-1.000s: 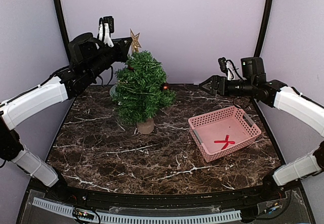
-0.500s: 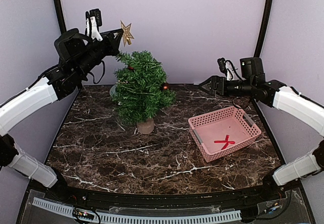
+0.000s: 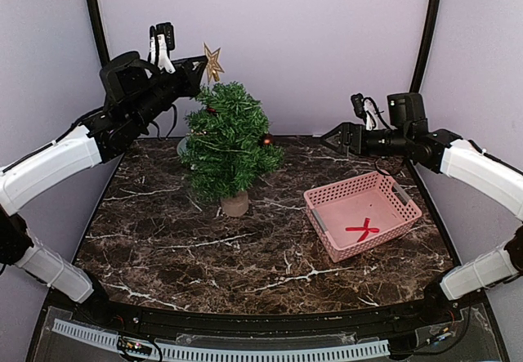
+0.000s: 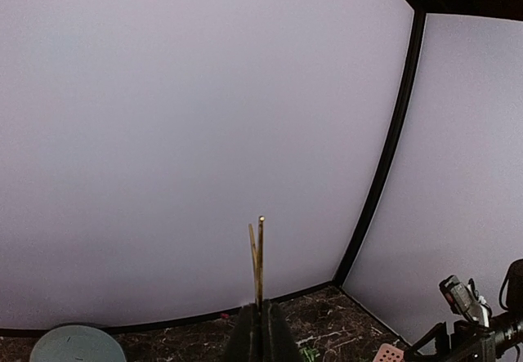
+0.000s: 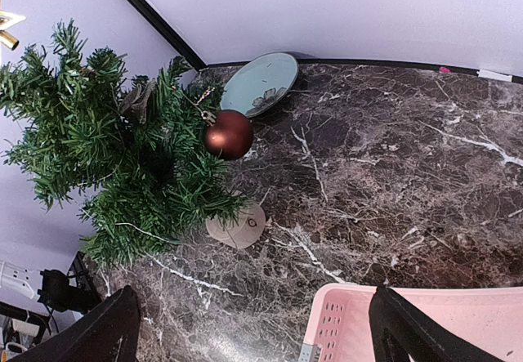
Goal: Decorate the small christmas tree
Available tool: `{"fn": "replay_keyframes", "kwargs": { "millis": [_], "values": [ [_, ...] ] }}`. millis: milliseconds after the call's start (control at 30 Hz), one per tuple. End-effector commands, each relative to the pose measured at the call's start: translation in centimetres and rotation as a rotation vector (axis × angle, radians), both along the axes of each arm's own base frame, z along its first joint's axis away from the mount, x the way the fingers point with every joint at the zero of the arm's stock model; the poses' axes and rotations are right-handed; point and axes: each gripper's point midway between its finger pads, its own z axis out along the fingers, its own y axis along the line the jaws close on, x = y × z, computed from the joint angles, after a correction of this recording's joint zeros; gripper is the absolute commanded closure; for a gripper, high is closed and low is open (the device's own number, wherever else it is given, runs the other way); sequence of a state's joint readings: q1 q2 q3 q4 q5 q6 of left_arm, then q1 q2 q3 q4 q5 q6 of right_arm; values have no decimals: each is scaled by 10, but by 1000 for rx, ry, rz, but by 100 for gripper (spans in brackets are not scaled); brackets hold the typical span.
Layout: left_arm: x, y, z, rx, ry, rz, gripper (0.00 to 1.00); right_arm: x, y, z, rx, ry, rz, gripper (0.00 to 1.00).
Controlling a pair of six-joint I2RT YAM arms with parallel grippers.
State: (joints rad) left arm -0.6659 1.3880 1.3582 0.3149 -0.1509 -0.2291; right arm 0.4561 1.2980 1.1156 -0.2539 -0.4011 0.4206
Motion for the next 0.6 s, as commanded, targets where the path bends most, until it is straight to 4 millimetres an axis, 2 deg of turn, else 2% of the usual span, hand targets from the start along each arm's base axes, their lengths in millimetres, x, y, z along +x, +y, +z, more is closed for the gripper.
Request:
{"fn": "replay_keyframes", "kwargs": {
  "millis": [0,433,567],
  "values": [
    [1,0,3,-31,-4,-5,100,2,3,5,13,-30,10,1],
    [3,0,-7,-38,29,2,100,1,2,3,9,-25,11,1],
    [2,8,-5,-36,15,31,100,2,2,4,10,-28,10,2]
  ]
}}
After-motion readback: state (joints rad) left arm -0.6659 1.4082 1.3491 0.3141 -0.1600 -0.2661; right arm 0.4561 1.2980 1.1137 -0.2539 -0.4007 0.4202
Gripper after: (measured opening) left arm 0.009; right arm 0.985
